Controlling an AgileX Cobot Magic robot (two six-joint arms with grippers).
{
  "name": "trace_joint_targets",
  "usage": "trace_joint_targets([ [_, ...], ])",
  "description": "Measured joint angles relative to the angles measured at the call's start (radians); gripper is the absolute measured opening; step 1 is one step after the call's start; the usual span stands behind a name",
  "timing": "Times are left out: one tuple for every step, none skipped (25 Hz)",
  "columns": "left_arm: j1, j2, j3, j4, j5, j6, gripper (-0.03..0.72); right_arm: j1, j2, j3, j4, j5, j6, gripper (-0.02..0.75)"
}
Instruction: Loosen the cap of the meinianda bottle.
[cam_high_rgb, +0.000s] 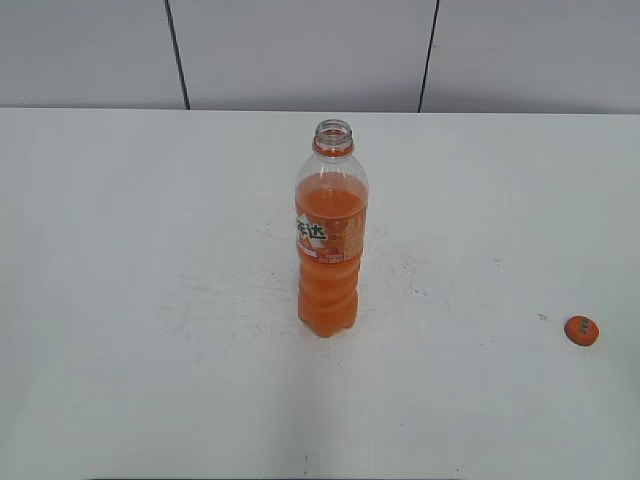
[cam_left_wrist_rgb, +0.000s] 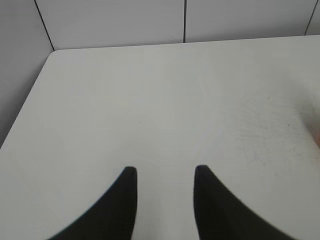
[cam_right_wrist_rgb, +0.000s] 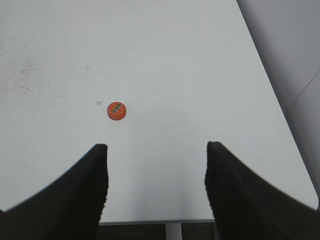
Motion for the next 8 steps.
trace_joint_targets([
  [0.000, 0.000, 0.000, 0.000, 0.000, 0.000, 0.244, 0.000, 0.000, 0.000, 0.001, 0.000, 0.001, 0.463],
  [0.000, 0.000, 0.000, 0.000, 0.000, 0.000, 0.244, 0.000, 0.000, 0.000, 0.001, 0.000, 0.002, 0.463],
  [0.000, 0.000, 0.000, 0.000, 0.000, 0.000, 0.244, 0.000, 0.000, 0.000, 0.001, 0.000, 0.003, 0.463],
  [0.000, 0.000, 0.000, 0.000, 0.000, 0.000, 0.244, 0.000, 0.000, 0.000, 0.001, 0.000, 0.003, 0.463],
  [0.000, 0.000, 0.000, 0.000, 0.000, 0.000, 0.244, 0.000, 0.000, 0.000, 0.001, 0.000, 0.004, 0.463],
  [0.000, 0.000, 0.000, 0.000, 0.000, 0.000, 0.244, 0.000, 0.000, 0.000, 0.001, 0.000, 0.004, 0.463],
  [0.000, 0.000, 0.000, 0.000, 0.000, 0.000, 0.244, 0.000, 0.000, 0.000, 0.001, 0.000, 0.004, 0.463],
  [0.000, 0.000, 0.000, 0.000, 0.000, 0.000, 0.244, 0.000, 0.000, 0.000, 0.001, 0.000, 0.004, 0.463],
])
